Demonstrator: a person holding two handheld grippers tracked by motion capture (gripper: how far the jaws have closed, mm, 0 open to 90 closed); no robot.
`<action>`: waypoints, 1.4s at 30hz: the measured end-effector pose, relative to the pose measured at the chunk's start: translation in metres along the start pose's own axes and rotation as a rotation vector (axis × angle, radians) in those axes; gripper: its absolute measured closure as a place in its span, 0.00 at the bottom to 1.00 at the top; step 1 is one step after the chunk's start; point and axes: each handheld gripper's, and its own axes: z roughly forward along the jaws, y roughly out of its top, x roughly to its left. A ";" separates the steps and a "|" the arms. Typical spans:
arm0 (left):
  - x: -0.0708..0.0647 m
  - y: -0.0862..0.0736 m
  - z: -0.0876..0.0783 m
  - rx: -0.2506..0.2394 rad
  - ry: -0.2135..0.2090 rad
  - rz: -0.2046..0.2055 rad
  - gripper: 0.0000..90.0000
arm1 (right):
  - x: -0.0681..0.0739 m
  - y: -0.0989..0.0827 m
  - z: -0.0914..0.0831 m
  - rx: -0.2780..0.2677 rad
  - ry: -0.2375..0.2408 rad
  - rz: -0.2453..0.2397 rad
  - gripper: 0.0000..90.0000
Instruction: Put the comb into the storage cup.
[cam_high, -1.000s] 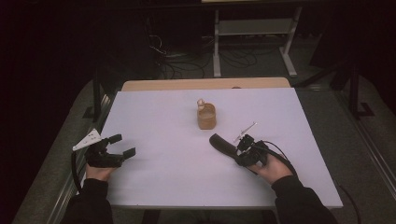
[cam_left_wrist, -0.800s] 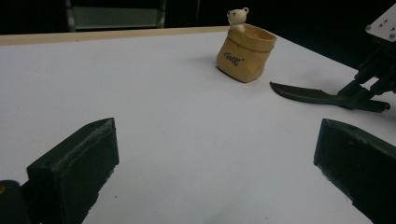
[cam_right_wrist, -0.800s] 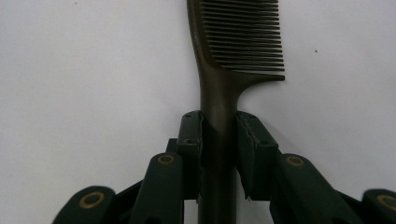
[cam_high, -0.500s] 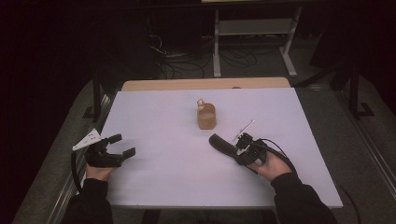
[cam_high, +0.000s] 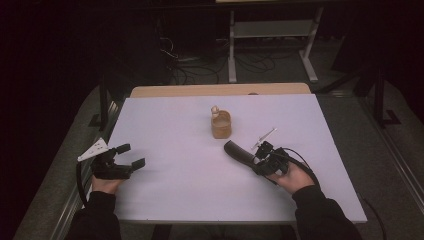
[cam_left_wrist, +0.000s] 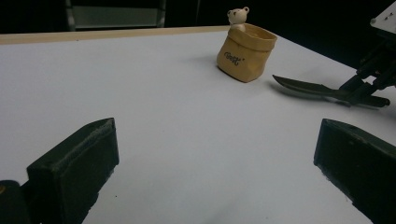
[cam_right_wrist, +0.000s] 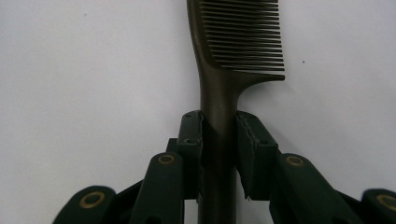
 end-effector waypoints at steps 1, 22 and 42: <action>0.000 0.000 0.000 0.000 0.000 -0.001 0.00 | 0.000 0.000 -0.001 -0.007 -0.001 -0.004 0.79; -0.002 -0.001 -0.002 -0.002 0.009 0.002 0.00 | 0.001 0.000 -0.024 -0.132 0.022 -0.026 0.79; -0.011 0.000 -0.003 0.000 0.010 0.004 0.00 | 0.006 0.017 -0.049 -0.259 0.035 -0.098 0.79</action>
